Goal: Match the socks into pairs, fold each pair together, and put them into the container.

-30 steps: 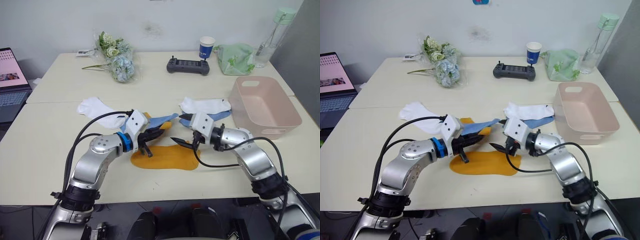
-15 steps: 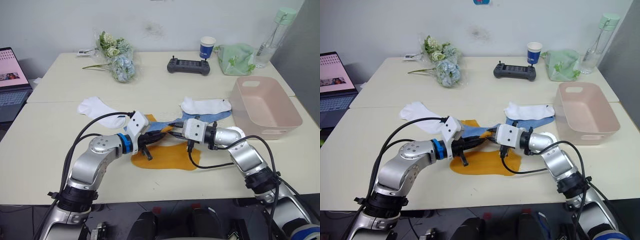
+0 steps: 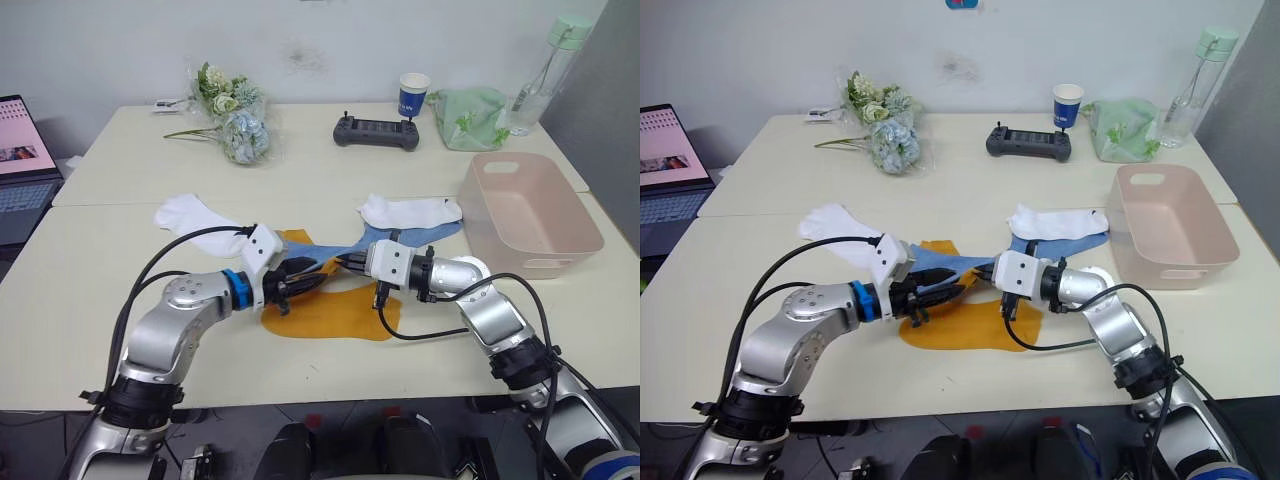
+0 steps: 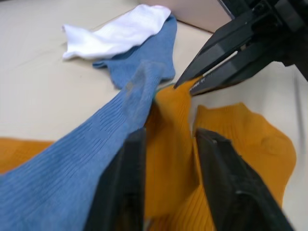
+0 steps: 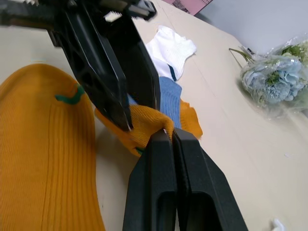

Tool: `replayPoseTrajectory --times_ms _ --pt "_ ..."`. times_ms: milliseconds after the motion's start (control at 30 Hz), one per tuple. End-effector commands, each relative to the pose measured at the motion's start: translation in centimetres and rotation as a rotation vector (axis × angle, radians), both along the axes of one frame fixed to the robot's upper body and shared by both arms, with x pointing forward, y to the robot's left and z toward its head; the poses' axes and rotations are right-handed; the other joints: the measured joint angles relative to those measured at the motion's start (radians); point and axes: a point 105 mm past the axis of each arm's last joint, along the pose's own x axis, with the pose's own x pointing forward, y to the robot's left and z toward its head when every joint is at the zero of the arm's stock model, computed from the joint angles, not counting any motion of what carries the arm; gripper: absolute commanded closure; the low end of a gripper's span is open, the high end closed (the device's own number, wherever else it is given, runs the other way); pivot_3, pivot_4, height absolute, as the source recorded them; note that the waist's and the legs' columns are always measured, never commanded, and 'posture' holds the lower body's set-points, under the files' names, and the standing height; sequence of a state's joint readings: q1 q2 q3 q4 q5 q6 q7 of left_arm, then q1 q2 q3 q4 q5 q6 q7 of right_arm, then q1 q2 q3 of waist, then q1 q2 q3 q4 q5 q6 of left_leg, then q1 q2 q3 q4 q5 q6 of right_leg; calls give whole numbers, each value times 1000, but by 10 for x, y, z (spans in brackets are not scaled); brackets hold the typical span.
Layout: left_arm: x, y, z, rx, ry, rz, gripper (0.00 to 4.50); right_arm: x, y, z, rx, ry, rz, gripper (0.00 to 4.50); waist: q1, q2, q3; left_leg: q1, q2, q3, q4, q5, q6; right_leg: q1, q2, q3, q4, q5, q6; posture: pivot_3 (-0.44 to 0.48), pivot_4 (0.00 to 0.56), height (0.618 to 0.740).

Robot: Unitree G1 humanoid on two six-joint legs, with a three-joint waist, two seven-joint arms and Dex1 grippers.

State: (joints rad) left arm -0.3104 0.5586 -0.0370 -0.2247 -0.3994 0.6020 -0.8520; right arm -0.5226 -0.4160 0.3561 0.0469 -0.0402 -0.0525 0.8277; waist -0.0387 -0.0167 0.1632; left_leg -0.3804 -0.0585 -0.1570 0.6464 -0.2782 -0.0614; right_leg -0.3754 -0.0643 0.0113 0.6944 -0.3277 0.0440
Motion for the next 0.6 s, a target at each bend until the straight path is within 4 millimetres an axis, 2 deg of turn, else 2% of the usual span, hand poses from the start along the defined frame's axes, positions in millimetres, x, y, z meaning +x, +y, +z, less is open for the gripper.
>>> replayPoseTrajectory --times_ms 33,133,300,433,600 --pt "10 21 22 -19 -95 61 1602 -3 -2 9 28 -33 10 4500 1 0 0 0 0 0 0 0 0 0 0 0 0 0 0 0 150 740" --pt "21 37 16 65 -137 100 638 -4 -2 8 26 -26 13 4500 2 0 0 0 0 0 0 0 0 0 0 0 0 0 0 0 150 740" --pt "28 37 -7 206 -160 65 638 -6 -1 9 33 -26 18 4500 4 0 0 0 -1 0 0 0 0 0 0 0 -1 0 0 0 150 740" --pt "40 28 -10 185 -189 77 638 -8 1 10 39 -24 24 4500 6 0 0 0 -1 0 0 0 0 0 0 -1 -1 0 0 0 150 740" --pt "43 17 -7 165 -211 45 638 -11 1 8 40 -16 22 4500 3 0 0 0 -1 0 0 0 0 0 0 -1 0 0 0 0 150 740"
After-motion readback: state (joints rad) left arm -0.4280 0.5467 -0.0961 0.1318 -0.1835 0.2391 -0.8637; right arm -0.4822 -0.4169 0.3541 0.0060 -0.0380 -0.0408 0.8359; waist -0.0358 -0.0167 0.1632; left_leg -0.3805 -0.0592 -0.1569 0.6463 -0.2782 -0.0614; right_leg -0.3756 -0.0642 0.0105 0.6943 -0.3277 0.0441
